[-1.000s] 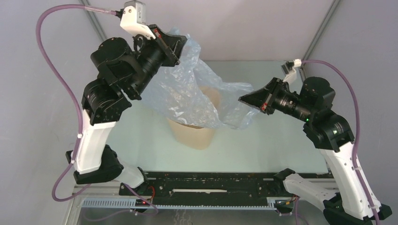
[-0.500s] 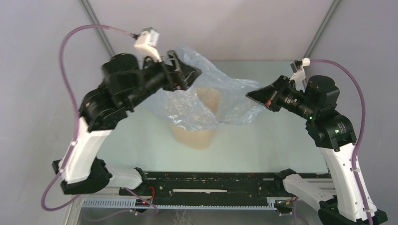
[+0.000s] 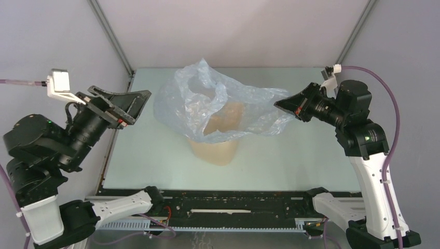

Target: Put the trash bags into the trash bin

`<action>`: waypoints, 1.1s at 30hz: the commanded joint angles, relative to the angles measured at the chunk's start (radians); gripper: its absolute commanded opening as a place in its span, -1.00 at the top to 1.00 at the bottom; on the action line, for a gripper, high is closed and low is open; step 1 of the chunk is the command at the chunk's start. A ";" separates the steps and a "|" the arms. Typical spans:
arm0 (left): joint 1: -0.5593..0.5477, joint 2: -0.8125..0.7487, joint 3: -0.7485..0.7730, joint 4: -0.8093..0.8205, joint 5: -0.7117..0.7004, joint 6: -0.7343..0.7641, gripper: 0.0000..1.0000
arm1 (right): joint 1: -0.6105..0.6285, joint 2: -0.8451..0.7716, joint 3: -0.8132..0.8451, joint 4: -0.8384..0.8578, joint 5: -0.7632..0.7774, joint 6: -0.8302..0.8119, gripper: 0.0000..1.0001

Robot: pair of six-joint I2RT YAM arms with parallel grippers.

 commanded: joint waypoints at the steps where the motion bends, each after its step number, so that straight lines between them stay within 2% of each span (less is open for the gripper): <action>1: 0.012 0.031 -0.036 -0.196 -0.248 -0.117 -0.52 | -0.008 -0.002 0.004 0.013 -0.057 -0.016 1.00; 3: 0.044 0.101 0.012 -0.273 -0.247 -0.131 -0.37 | -0.010 -0.007 0.005 0.014 -0.066 -0.009 1.00; 6: 0.131 0.252 0.137 -0.405 -0.138 -0.155 -0.35 | -0.010 -0.018 0.005 0.009 -0.074 -0.002 1.00; 9: 0.168 0.309 0.109 -0.391 -0.042 -0.158 -0.24 | -0.011 -0.026 0.004 0.003 -0.078 0.002 1.00; 12: 0.186 0.288 -0.057 -0.203 0.106 -0.180 0.08 | -0.012 -0.036 0.002 -0.002 -0.074 0.008 1.00; 14: 0.190 0.266 -0.197 -0.032 0.238 -0.223 0.17 | -0.011 -0.040 -0.001 0.001 -0.081 0.018 1.00; 20: 0.196 0.259 -0.534 0.469 0.491 -0.459 0.23 | -0.013 -0.053 0.000 0.019 -0.098 0.044 1.00; 23: 0.196 0.286 -0.614 0.610 0.523 -0.524 0.33 | -0.013 -0.050 0.002 0.024 -0.104 0.051 1.00; 28: 0.198 0.217 -0.687 0.590 0.460 -0.531 0.31 | -0.013 -0.040 0.001 0.032 -0.123 0.065 1.00; 30: 0.199 0.177 -0.648 0.522 0.405 -0.482 0.18 | -0.013 -0.040 0.000 0.032 -0.122 0.062 1.00; 33: 0.205 0.144 -0.511 0.357 0.336 -0.376 -0.12 | -0.013 -0.042 -0.002 0.026 -0.118 0.053 1.00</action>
